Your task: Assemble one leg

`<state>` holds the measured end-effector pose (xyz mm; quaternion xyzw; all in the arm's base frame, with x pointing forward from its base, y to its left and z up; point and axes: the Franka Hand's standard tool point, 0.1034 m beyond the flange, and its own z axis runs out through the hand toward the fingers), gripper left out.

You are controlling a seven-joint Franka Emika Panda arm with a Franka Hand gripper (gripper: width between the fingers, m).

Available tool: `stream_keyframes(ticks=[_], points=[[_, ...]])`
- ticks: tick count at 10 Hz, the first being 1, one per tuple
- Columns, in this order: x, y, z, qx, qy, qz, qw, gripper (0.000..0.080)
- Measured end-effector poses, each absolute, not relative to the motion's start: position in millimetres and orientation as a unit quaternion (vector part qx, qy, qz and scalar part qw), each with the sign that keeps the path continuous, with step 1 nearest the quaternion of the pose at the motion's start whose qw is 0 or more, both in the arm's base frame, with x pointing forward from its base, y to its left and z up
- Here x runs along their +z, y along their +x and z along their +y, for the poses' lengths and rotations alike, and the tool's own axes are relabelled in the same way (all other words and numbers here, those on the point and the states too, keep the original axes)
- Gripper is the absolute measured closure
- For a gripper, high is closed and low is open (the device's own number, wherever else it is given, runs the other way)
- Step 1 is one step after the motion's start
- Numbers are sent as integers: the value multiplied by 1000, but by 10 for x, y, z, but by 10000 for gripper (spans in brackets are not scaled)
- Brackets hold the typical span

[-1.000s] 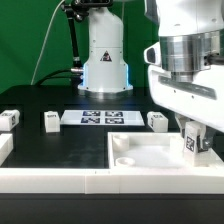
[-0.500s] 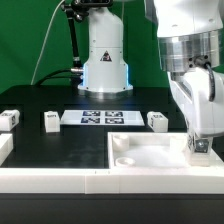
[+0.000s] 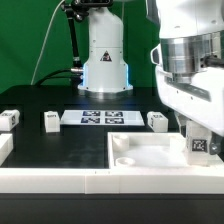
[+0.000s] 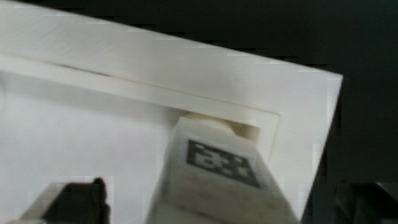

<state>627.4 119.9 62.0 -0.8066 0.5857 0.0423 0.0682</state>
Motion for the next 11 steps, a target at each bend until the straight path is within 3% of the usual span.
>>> stream_keyframes(ticks=[2, 7, 11], points=[[621, 6271, 1226, 34, -867, 493, 71, 152], [636, 6283, 1214, 8, -988, 147, 48, 150], [637, 6295, 1160, 2, -998, 31, 48, 150]])
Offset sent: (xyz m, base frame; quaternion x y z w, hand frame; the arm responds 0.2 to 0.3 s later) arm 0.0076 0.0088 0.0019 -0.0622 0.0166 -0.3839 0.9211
